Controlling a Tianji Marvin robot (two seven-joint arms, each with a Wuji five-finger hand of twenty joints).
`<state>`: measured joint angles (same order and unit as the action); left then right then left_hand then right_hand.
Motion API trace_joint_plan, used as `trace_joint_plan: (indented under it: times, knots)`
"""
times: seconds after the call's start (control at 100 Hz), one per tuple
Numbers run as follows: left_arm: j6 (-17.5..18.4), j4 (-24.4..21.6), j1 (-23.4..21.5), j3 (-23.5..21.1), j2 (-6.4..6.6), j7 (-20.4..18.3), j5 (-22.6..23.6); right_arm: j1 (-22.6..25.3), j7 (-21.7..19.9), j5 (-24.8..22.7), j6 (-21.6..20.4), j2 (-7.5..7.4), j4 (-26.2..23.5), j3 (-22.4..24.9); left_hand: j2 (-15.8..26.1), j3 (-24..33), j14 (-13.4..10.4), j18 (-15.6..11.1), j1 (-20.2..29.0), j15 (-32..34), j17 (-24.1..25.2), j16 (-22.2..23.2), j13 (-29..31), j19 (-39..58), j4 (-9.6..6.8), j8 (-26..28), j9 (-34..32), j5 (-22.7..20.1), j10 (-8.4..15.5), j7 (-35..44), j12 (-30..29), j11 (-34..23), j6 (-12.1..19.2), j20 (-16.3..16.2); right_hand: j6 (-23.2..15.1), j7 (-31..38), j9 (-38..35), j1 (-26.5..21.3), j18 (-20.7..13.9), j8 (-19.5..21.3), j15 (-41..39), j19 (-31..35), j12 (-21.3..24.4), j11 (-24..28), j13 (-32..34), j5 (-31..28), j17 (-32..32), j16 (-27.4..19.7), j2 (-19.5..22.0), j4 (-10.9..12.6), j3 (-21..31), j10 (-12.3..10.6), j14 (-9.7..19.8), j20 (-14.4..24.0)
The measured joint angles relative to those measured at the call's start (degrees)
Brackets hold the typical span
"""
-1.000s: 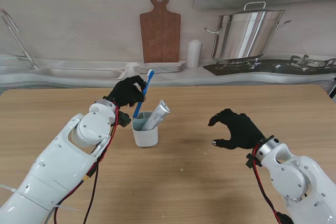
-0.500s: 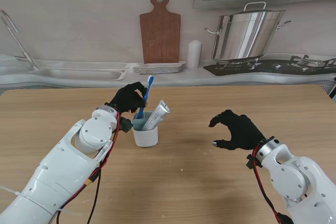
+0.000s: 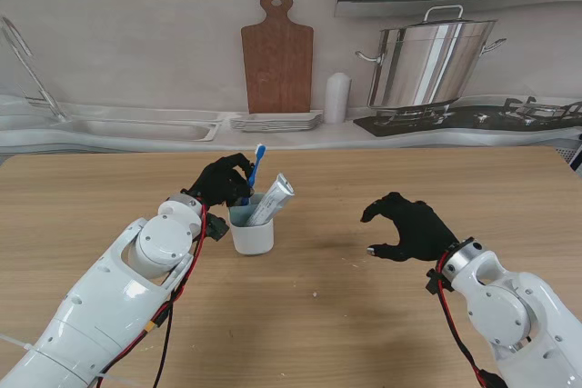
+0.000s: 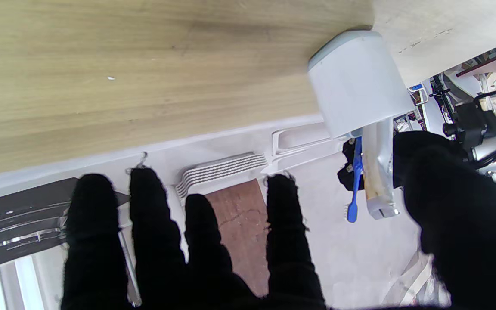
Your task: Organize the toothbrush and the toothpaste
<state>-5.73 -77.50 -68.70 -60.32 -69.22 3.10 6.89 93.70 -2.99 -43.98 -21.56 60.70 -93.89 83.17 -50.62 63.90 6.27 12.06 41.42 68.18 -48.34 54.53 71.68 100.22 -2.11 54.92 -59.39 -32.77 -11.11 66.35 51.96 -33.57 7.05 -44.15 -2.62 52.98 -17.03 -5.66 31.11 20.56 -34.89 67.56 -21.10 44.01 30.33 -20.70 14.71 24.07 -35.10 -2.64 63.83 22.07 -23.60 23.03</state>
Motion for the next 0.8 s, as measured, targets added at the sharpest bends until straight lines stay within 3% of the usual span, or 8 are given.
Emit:
trace_joint_plan:
  times: [0.44, 0.8]
  knots:
    - [0.4, -0.7, -1.5, -1.3, 0.61, -1.8, -0.1, 0.0, -0.4, 0.1, 0.2, -0.03, 0.3, 0.0, 4.5, -3.2, 0.9, 1.1, 0.7, -1.6, 4.8, 4.2, -2.5, -0.1, 0.01, -0.7, 2.8, 0.6, 0.4, -1.6, -1.4, 3.4, 0.0, -2.4, 0.0, 0.0, 0.0, 0.0, 0.0, 0.0, -0.4, 0.1, 0.0, 0.0, 1.7, 0.0, 0.7, 0.0, 0.0, 0.0, 0.0, 0.0, 0.0, 0.0]
    - [0.7, -2.5, -3.0, -2.6, 1.28, -3.3, 1.4, -0.1, -0.7, 0.1, 0.2, -0.11, 0.7, 0.0, 10.2, -14.9, -0.5, 1.2, -0.3, -3.2, 7.5, 5.7, -4.9, -0.7, -0.24, -2.5, 11.1, 1.2, 0.8, -2.2, -13.6, -3.7, 0.7, -4.5, 0.0, 0.0, -0.7, 0.0, 0.0, 0.0, -1.0, 0.2, 0.0, 0.0, 3.0, 0.0, 0.9, 0.0, 0.0, 0.0, 0.0, 0.0, 0.0, 0.0]
